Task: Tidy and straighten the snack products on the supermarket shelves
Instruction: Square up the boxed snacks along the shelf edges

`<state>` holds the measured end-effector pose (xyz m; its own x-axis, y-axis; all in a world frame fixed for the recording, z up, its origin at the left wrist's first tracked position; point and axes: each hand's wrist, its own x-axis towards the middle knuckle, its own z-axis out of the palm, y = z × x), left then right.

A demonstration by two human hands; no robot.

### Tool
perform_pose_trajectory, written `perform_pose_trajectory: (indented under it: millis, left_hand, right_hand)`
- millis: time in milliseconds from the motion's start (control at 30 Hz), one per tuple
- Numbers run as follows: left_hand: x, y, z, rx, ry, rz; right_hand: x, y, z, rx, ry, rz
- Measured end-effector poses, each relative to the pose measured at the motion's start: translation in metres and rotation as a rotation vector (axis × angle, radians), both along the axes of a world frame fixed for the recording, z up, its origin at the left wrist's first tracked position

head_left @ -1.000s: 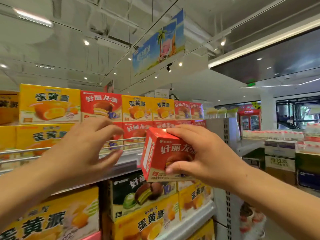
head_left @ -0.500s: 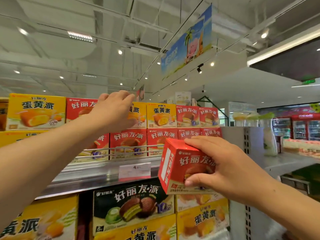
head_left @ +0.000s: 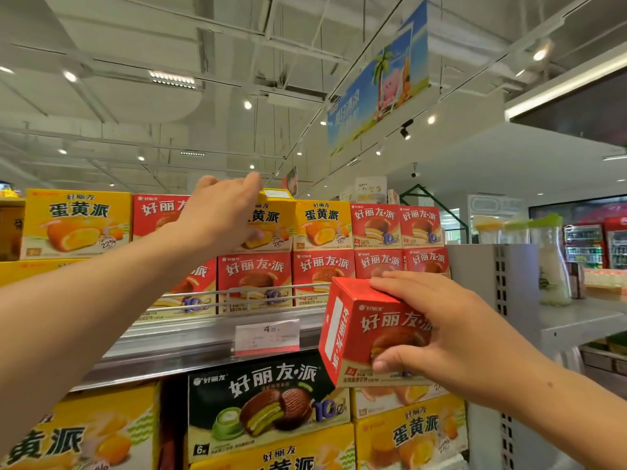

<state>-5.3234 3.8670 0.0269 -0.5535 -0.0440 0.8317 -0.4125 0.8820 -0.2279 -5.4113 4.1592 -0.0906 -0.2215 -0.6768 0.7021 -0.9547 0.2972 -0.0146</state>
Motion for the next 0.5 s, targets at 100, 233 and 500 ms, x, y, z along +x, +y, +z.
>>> perform_pose_trajectory:
  millis: [100, 233, 500]
  left_hand:
    - [0.013, 0.012, 0.002, -0.012, 0.054, -0.075]
    - [0.055, 0.028, 0.001, 0.096, 0.176, -0.247]
    - [0.148, 0.008, -0.032, 0.149, 0.156, -0.176]
  right_hand:
    - [-0.002, -0.002, 0.002, -0.018, -0.016, 0.025]
    - [-0.004, -0.008, 0.025, -0.106, -0.021, 0.097]
    - [0.005, -0.076, 0.134, -0.255, 0.202, 0.097]
